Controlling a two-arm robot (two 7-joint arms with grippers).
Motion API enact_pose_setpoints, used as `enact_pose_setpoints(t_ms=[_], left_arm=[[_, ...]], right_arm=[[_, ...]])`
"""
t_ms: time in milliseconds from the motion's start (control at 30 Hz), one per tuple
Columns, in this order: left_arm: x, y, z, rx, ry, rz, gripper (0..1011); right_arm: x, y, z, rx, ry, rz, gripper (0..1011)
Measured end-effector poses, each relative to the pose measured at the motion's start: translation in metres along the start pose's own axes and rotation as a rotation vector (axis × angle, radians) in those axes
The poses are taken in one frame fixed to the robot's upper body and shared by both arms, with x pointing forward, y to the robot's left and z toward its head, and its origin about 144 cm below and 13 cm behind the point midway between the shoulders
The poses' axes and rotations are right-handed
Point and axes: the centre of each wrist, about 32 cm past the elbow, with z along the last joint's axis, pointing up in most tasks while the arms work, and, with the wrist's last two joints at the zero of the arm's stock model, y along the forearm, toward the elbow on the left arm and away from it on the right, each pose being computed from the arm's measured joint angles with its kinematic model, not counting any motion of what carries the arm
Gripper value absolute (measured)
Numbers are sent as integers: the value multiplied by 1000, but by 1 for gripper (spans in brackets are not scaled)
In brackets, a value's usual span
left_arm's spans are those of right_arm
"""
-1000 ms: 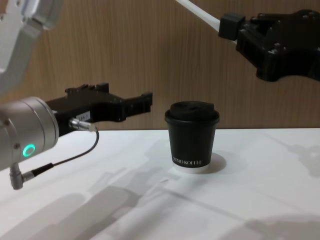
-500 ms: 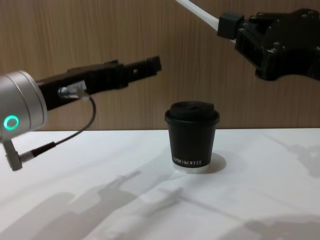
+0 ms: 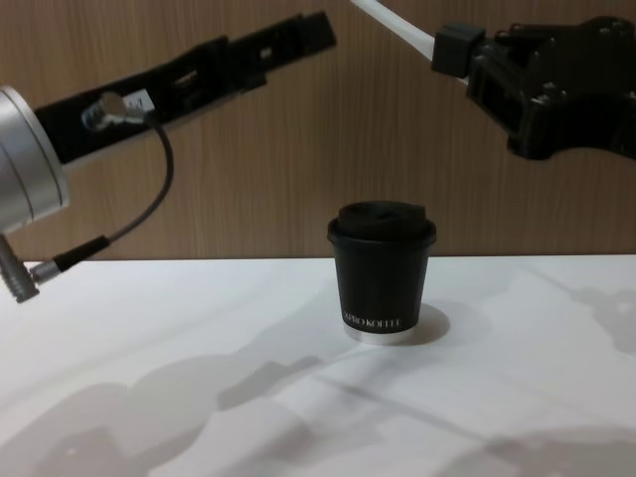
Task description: Pick up the straw with one hand, pass it to the other hand, and insert it into the cup.
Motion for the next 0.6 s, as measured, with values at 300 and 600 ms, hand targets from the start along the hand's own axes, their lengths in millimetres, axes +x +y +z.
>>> enact_pose_setpoints(t_ms=[300, 600], left_arm=[[5, 2, 6, -43, 75, -131, 1000], [12, 8, 13, -55, 106, -247, 1000]], right_arm=[[0, 0, 0, 0, 0, 0, 5], [0, 0, 0, 0, 0, 0, 5]])
